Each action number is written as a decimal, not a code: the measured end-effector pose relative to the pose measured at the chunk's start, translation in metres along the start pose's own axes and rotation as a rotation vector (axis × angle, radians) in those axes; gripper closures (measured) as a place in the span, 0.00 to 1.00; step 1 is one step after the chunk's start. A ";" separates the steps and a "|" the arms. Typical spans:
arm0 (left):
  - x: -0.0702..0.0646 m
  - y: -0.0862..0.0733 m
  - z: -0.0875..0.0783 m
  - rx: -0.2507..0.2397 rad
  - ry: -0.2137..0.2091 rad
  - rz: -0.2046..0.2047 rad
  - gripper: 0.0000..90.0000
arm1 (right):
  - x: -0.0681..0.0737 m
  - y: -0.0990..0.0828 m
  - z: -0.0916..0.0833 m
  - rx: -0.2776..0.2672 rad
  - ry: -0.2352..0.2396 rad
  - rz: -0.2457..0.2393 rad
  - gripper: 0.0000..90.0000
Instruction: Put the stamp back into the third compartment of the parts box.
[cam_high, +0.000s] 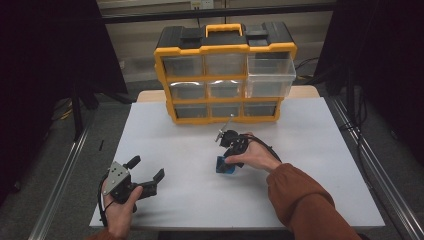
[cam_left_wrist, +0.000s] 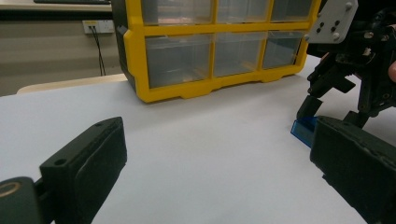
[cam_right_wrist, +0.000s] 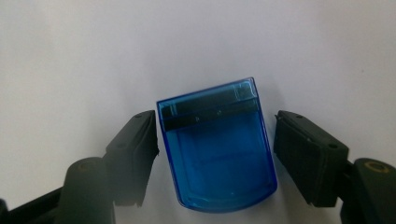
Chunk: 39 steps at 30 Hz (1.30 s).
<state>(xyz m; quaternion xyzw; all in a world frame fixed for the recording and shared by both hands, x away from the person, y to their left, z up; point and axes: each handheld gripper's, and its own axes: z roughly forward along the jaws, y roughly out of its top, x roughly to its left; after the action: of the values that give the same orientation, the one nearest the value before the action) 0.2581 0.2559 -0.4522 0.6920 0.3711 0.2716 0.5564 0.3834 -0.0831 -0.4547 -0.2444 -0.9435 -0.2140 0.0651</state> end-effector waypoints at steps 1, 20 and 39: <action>0.000 0.000 0.000 -0.001 0.000 0.001 0.04 | 0.002 0.000 0.002 0.009 -0.004 -0.004 0.39; -0.001 0.000 0.000 0.000 0.004 0.001 0.04 | 0.005 0.000 0.004 0.005 -0.048 -0.044 0.45; 0.000 0.000 0.000 -0.001 0.005 -0.008 0.04 | 0.005 -0.002 -0.002 -0.017 -0.029 -0.023 0.46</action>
<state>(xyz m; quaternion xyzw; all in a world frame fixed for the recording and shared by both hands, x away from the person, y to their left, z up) 0.2579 0.2562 -0.4525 0.6896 0.3750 0.2713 0.5570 0.3781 -0.0830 -0.4520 -0.2370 -0.9453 -0.2191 0.0469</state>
